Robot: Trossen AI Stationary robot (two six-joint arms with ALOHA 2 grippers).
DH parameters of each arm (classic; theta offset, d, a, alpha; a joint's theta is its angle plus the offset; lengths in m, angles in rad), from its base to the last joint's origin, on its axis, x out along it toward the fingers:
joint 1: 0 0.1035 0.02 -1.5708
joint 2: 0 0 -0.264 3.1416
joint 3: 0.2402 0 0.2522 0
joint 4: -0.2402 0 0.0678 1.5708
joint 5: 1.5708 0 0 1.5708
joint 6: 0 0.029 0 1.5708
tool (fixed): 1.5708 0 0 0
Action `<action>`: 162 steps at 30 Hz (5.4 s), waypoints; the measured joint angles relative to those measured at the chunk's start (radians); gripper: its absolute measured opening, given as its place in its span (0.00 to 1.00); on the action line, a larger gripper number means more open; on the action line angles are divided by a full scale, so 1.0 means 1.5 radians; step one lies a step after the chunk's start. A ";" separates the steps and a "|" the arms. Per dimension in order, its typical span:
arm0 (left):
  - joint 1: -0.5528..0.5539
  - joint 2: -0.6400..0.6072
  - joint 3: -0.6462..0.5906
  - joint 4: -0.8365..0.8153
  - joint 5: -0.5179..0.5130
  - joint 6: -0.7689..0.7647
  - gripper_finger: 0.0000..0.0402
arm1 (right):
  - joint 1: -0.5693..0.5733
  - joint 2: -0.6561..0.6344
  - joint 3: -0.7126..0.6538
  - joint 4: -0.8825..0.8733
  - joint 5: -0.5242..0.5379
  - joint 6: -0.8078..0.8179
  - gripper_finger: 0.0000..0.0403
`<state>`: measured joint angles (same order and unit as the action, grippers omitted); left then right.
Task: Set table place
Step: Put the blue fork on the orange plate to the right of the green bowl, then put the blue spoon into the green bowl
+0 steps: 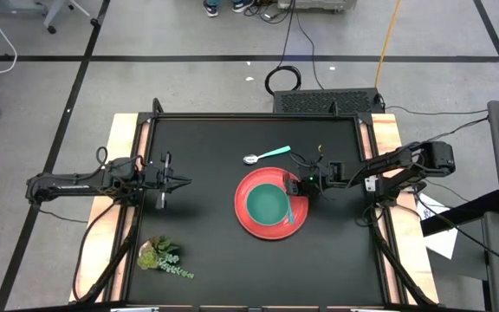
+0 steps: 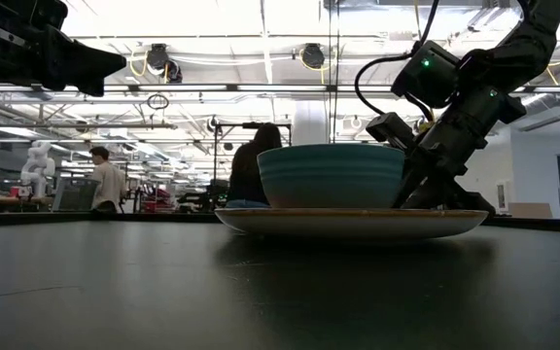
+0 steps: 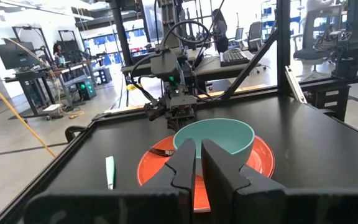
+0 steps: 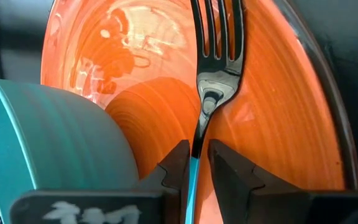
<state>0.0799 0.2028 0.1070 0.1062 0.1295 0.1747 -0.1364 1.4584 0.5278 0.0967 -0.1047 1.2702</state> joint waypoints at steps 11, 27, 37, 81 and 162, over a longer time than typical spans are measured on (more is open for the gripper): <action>0.000 0.000 0.000 0.000 0.000 0.000 0.08 | 0.000 -0.034 -0.001 -0.033 -0.001 -0.017 0.14; 0.000 0.000 0.000 0.001 0.000 0.000 0.08 | 0.000 -0.036 0.000 -0.050 0.000 -0.018 0.14; 0.000 0.000 0.000 0.001 0.000 0.000 0.08 | 0.000 -0.036 0.001 -0.055 -0.001 -0.024 0.24; 0.000 0.000 0.000 0.000 0.000 -0.003 0.08 | 0.019 -0.220 -0.001 -0.039 0.056 -0.523 0.00; 0.000 0.000 0.000 -0.006 -0.036 -0.019 0.08 | 0.068 -0.748 -0.218 0.107 0.033 -0.890 0.00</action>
<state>0.0799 0.2027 0.1066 0.0974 0.0761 0.1455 -0.0345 0.3368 0.2012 0.2569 -0.0559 -0.0651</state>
